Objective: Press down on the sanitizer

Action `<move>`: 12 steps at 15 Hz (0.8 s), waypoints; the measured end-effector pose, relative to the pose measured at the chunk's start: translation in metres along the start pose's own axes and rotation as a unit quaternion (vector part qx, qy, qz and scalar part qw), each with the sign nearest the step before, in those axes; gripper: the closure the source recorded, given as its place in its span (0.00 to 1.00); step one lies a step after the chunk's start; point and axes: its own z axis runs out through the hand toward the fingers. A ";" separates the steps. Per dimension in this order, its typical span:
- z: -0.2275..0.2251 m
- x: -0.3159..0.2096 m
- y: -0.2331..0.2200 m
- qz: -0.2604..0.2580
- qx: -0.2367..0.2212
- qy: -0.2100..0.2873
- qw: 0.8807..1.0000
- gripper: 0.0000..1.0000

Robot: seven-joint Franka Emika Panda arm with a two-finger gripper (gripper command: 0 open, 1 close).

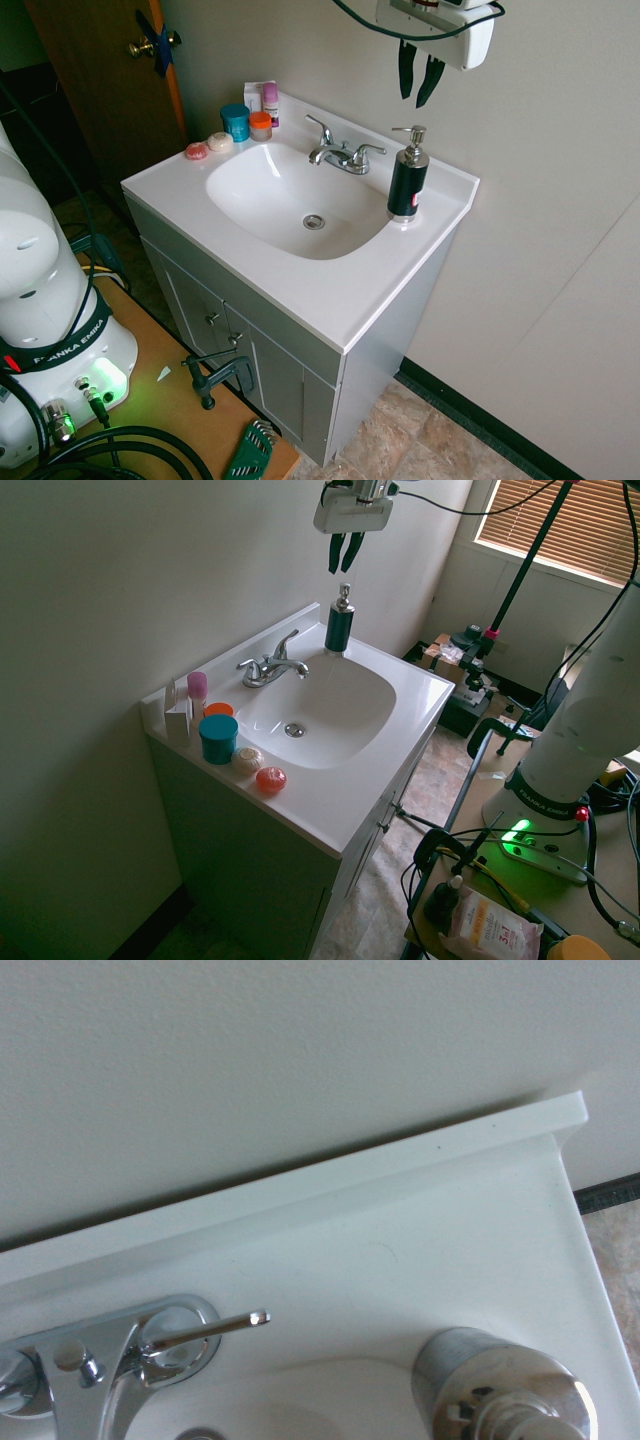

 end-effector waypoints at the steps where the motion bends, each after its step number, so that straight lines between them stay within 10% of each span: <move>1: 0.000 0.003 0.003 0.002 -0.001 0.000 1.000 1.00; 12: 0.033 0.006 0.024 0.007 -0.024 -0.019 0.999 1.00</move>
